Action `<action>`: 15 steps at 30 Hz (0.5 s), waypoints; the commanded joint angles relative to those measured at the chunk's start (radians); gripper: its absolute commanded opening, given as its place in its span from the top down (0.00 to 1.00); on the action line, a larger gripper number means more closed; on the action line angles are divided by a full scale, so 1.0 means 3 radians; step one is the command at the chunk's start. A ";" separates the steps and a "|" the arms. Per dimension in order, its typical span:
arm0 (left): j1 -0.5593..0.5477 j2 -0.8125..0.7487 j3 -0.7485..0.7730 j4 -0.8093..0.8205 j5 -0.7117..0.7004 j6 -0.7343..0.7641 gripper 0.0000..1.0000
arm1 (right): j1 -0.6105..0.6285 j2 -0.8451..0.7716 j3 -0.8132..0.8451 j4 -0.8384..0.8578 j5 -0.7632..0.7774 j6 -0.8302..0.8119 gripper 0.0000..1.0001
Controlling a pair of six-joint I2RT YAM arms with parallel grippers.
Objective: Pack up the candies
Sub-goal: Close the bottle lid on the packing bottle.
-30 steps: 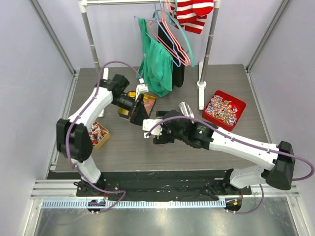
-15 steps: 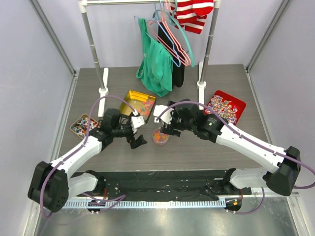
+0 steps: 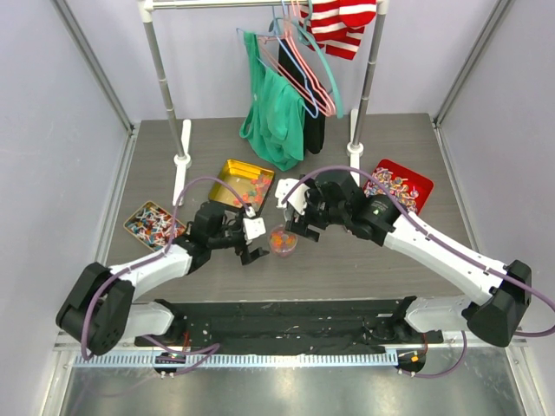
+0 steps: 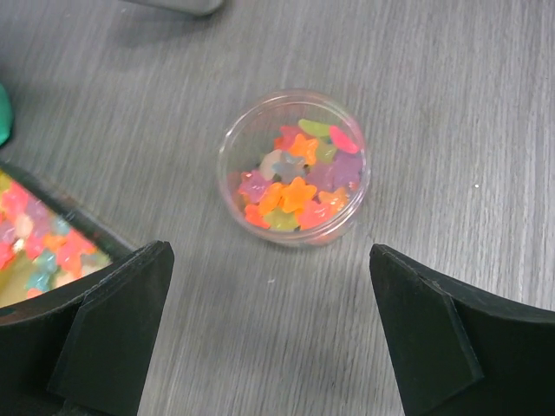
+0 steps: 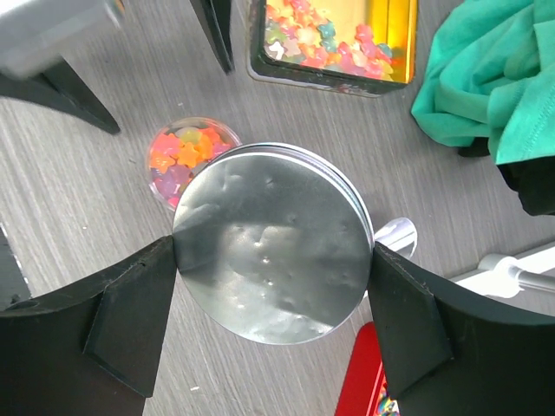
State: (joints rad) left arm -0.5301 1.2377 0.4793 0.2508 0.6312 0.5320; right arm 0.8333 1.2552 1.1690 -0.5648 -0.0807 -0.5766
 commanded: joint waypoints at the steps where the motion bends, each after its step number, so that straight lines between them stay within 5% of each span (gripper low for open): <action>1: -0.0110 0.0179 0.0049 0.0406 -0.0007 -0.0065 0.00 | -0.0011 0.0014 0.0163 -0.0004 -0.0166 0.0061 0.28; 15: -0.0309 0.1039 -0.0115 0.1485 -0.0176 -0.0275 0.00 | -0.0017 0.0177 0.0163 -0.0045 -0.0462 0.0020 0.28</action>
State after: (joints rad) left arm -0.6197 1.5188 0.4480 0.5232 0.5705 0.4652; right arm 0.8310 1.3075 1.1885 -0.5781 -0.1730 -0.5724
